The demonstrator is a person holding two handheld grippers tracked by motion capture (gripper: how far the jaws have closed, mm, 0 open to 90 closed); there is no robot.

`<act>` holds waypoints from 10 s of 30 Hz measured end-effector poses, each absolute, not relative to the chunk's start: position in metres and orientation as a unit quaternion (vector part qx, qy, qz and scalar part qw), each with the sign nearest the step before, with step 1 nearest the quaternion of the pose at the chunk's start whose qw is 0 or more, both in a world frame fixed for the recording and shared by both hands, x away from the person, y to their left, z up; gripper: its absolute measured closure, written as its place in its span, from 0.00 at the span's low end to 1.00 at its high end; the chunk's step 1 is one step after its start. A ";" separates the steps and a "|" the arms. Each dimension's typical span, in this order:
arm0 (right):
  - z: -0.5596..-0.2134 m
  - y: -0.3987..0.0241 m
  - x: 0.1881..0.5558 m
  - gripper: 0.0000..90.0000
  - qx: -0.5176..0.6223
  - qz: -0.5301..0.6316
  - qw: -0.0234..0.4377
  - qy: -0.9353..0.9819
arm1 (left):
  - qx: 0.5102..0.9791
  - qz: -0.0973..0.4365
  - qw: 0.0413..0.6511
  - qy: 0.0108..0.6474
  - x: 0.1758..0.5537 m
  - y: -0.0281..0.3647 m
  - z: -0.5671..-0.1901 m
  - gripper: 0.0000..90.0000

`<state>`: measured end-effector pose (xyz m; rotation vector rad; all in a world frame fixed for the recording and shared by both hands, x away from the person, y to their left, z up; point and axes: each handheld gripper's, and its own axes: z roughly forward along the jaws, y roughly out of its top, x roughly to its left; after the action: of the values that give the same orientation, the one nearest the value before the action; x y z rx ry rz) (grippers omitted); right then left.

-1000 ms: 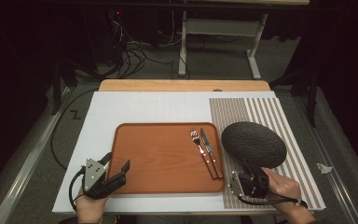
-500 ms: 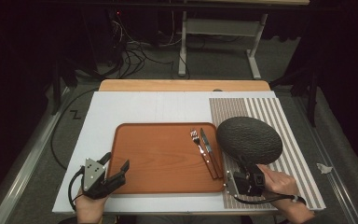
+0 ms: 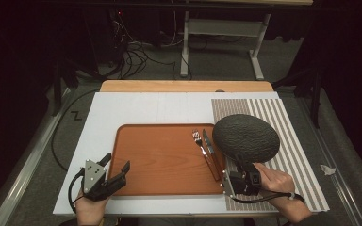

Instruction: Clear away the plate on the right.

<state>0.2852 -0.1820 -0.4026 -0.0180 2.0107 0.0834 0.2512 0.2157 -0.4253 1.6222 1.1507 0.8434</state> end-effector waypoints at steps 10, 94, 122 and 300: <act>-0.400 -0.171 0.287 0.97 -0.017 0.043 0.536 0.843 | 0.664 0.343 0.471 0.469 0.251 0.216 -0.425 0.35; -0.420 -0.031 0.264 0.98 -0.161 0.141 0.509 0.834 | 0.649 0.353 0.478 0.474 0.248 0.223 -0.422 0.35; -0.444 -0.003 0.264 0.97 -0.185 0.141 0.487 0.842 | 0.651 0.352 0.479 0.473 0.248 0.223 -0.423 0.35; -0.435 -0.123 0.278 0.50 -0.046 0.139 0.483 0.863 | 0.653 0.354 0.471 0.476 0.250 0.221 -0.424 0.35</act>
<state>0.2778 -0.1230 -0.4349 -0.1113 2.1039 0.3388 0.2497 0.2212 -0.4238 1.5988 1.1652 0.8679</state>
